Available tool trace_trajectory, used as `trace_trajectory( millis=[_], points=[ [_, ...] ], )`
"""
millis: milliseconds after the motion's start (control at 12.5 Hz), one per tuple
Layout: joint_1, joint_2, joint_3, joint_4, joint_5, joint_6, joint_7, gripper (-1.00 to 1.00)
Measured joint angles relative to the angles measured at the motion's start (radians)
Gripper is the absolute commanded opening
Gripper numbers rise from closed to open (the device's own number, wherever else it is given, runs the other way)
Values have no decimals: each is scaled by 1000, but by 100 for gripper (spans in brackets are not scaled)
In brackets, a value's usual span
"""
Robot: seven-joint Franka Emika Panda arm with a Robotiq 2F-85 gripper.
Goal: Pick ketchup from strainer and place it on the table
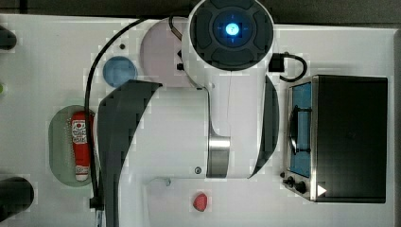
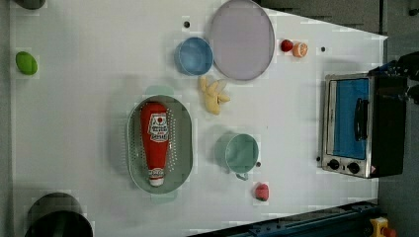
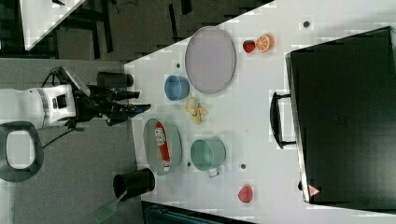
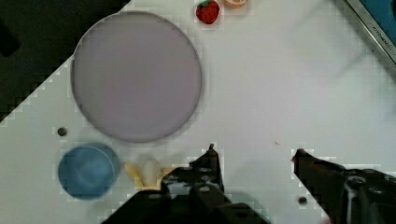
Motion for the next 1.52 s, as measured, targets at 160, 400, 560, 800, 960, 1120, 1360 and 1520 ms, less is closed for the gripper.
trace_trajectory(
  millis=[160,400,560,800,960,1120,1360,1520],
  points=[
    [-61,-100,56,-95,-2,-142,-4,80],
    [-76,-209,76,-93,1,-158,-4,100],
    [-79,-222,128,-54,1,-118,-5,100],
    [-71,-167,272,-45,-1,-35,-5,100],
    [-47,-81,385,-51,0,-22,-5,100],
    [-32,18,517,-61,-5,22,-3,100],
    [27,126,632,-111,-1,95,6,100],
    [57,150,679,-154,-3,163,8,100]
  ],
)
